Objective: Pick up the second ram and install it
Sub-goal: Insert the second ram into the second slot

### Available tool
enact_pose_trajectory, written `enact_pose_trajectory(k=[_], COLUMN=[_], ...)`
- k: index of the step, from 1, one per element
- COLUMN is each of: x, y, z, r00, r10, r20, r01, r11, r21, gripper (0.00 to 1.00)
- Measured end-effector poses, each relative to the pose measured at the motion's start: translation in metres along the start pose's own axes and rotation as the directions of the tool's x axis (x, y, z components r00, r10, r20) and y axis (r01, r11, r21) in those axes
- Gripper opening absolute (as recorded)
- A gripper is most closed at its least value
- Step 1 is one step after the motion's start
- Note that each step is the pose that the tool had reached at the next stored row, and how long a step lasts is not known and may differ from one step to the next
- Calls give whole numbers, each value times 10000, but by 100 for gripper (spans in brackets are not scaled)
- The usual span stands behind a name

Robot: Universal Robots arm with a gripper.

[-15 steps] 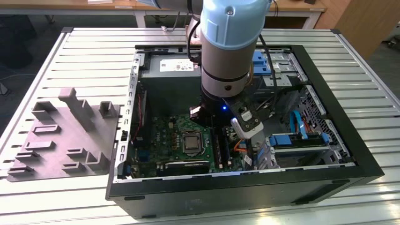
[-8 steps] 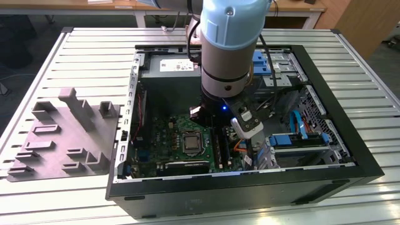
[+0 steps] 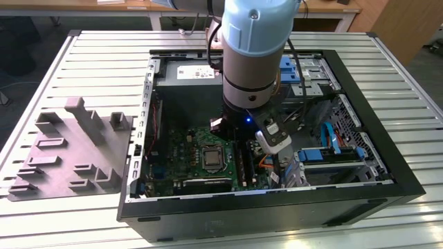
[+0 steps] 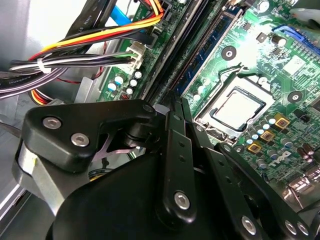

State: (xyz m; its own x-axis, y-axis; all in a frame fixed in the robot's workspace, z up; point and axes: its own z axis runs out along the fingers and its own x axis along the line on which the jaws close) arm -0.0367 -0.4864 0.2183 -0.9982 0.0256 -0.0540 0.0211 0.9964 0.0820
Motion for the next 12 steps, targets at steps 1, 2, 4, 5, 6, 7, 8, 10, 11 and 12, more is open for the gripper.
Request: enact_pose_trajectory(k=[1, 2, 4, 5, 6, 7, 8, 10, 11, 12], x=[0, 0, 1, 1, 2, 2, 2, 3, 3, 3], y=[0, 0, -1, -2, -3, -3, -4, -4, -4, -5], z=[2, 6, 14, 17, 20, 22, 26, 31, 35, 39], r00=[10000, 10000, 10000, 10000, 10000, 10000, 10000, 10000, 10000, 10000], r10=[0, 0, -1, 0, -1, 0, 0, 0, 0, 0], r20=[0, 0, 1, 0, 0, -1, 0, -1, -1, 0], r01=[0, 0, 1, 0, 1, 0, 0, 0, 0, 0], r11=[10000, 10000, 10000, 10000, 10000, 10000, 10000, 10000, 10000, 10000], r21=[0, -1, -4, -3, -1, 0, -1, 2, 0, -1], gripper=[12, 12, 12, 12, 12, 12, 12, 12, 12, 12])
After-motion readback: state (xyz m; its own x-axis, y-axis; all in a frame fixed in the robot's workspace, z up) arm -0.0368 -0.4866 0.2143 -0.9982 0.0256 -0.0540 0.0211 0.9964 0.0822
